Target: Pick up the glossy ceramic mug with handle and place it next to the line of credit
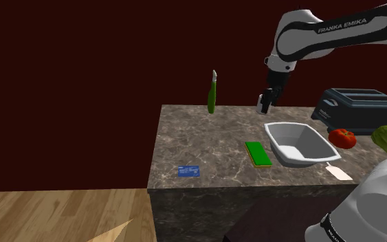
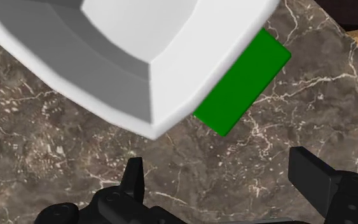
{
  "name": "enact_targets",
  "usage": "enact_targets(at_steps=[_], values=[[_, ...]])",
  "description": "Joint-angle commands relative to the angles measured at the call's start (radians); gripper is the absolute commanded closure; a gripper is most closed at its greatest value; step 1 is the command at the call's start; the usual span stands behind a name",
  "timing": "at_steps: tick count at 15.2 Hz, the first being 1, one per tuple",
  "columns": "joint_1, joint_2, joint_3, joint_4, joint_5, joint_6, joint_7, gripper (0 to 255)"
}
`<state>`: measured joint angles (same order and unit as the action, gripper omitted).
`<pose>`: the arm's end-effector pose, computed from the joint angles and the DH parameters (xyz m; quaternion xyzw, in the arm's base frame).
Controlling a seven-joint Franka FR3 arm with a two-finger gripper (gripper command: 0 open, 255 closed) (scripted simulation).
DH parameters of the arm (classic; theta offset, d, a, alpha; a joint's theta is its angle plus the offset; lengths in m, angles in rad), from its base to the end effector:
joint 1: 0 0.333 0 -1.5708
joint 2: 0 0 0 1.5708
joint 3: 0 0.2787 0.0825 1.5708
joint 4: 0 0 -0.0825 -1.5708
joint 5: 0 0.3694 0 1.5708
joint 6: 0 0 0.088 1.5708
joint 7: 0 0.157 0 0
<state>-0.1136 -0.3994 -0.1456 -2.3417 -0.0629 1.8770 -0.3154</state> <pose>0.4040 -0.1142 0.4003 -0.9984 -0.0452 0.0333 0.0081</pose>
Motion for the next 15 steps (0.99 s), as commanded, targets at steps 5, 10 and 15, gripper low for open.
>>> enact_targets(at_steps=[5, 10, 15], values=[[-0.036, 0.172, -0.071, 0.097, -0.007, 0.110, -0.072, 0], [-0.065, 0.326, -0.123, 0.204, 0.019, 0.183, -0.137, 0], [-0.102, 0.488, -0.161, 0.338, 0.071, 0.231, -0.208, 0]])
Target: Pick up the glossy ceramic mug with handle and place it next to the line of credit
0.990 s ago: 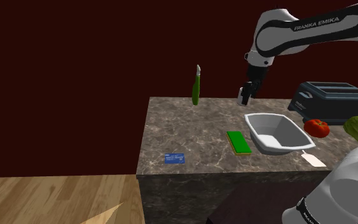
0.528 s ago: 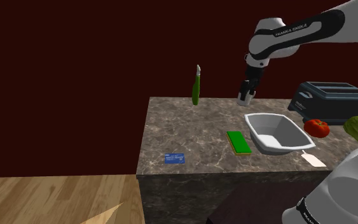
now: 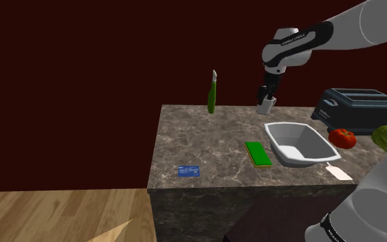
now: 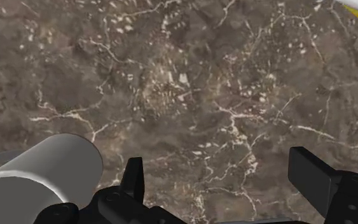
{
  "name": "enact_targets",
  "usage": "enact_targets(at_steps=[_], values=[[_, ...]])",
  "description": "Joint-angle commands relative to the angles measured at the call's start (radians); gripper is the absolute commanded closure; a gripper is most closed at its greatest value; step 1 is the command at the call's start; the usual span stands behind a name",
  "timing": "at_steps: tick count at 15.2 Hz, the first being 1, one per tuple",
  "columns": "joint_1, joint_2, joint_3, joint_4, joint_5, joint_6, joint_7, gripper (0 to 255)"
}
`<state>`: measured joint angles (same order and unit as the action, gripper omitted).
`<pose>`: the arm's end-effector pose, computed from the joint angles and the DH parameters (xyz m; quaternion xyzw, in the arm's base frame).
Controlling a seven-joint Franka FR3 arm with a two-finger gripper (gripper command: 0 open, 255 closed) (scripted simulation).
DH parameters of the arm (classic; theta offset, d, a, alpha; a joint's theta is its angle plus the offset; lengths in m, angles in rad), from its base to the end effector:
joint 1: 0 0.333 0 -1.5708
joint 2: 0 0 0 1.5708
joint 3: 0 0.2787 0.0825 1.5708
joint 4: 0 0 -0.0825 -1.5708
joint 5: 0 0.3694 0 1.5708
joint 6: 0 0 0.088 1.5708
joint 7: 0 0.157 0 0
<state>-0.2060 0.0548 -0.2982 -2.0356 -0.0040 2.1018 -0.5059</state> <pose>0.4807 -0.2652 0.3403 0.9999 0.0021 0.0013 0.0119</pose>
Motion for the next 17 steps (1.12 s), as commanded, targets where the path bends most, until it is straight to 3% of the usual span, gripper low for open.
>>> enact_targets(at_steps=[1, 9, 17], values=[[-0.019, 0.067, -0.014, 0.063, 0.024, 0.013, -0.032, 0], [-0.111, 0.325, -0.031, 0.336, 0.127, 0.023, -0.126, 0], [-0.119, 0.375, -0.021, 0.303, 0.147, 0.103, -0.138, 0]])
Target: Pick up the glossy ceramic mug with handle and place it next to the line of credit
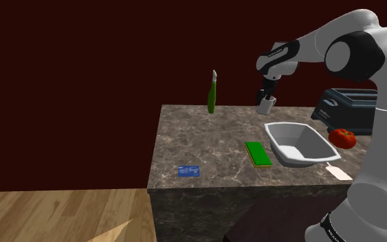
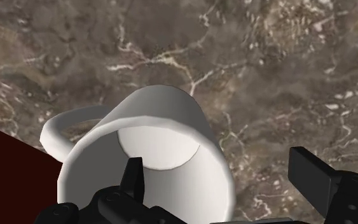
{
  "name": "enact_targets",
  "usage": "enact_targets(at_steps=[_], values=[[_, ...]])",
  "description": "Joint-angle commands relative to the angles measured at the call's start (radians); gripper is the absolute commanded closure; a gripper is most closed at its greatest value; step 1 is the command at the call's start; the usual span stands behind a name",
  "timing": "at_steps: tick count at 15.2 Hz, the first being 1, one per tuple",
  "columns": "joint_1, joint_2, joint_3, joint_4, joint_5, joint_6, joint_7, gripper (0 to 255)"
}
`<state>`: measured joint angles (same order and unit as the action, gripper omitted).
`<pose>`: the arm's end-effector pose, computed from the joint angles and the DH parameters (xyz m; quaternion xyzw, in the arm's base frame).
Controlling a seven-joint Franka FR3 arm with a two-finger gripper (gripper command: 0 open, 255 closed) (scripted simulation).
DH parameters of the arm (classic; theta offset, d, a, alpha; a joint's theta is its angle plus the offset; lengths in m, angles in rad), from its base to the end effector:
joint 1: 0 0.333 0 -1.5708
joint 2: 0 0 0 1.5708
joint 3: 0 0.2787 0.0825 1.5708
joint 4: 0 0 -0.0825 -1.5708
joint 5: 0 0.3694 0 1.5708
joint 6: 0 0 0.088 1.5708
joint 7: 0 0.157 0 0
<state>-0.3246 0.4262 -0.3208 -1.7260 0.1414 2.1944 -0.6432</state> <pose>0.5239 -0.3684 0.2777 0.9991 -0.0250 0.0229 0.0250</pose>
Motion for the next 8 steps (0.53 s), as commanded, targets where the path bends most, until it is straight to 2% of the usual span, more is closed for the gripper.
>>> enact_targets(at_steps=[1, 7, 8], values=[[0.000, 0.004, 0.001, -0.006, 0.002, 0.010, -0.001, 0], [0.000, 0.004, 0.001, -0.006, 0.002, 0.010, -0.001, 0], [0.000, 0.004, 0.001, -0.006, 0.002, 0.010, -0.001, 255]])
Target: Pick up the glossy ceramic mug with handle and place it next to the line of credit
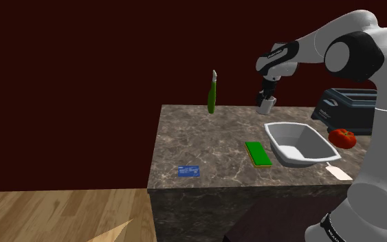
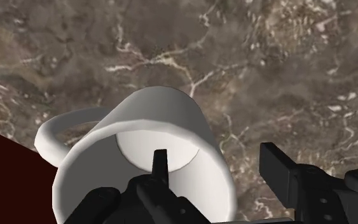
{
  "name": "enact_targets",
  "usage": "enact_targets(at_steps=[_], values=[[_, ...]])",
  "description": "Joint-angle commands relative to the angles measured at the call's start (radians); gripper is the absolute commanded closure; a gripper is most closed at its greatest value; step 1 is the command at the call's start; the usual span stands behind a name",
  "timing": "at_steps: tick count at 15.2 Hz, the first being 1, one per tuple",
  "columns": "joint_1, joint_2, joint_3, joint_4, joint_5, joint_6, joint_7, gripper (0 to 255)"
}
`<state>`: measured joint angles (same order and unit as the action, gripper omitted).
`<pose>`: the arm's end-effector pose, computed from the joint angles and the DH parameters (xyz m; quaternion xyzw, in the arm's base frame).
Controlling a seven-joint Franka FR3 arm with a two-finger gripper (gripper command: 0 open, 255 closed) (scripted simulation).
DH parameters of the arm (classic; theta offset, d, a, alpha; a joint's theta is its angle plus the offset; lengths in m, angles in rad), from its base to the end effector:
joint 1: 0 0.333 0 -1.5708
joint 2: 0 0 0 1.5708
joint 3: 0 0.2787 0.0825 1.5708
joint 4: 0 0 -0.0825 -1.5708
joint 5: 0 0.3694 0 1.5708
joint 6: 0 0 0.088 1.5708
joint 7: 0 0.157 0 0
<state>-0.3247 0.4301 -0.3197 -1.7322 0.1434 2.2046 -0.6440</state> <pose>0.5237 -0.3680 0.2734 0.9991 -0.0250 0.0231 0.0250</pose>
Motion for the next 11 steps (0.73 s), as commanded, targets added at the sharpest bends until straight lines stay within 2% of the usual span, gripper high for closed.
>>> enact_targets(at_steps=[1, 11], values=[[0.000, 0.000, 0.000, 0.000, 0.000, 0.000, 0.000, 255], [0.002, -0.012, -0.003, 0.010, -0.005, -0.022, 0.003, 255]])
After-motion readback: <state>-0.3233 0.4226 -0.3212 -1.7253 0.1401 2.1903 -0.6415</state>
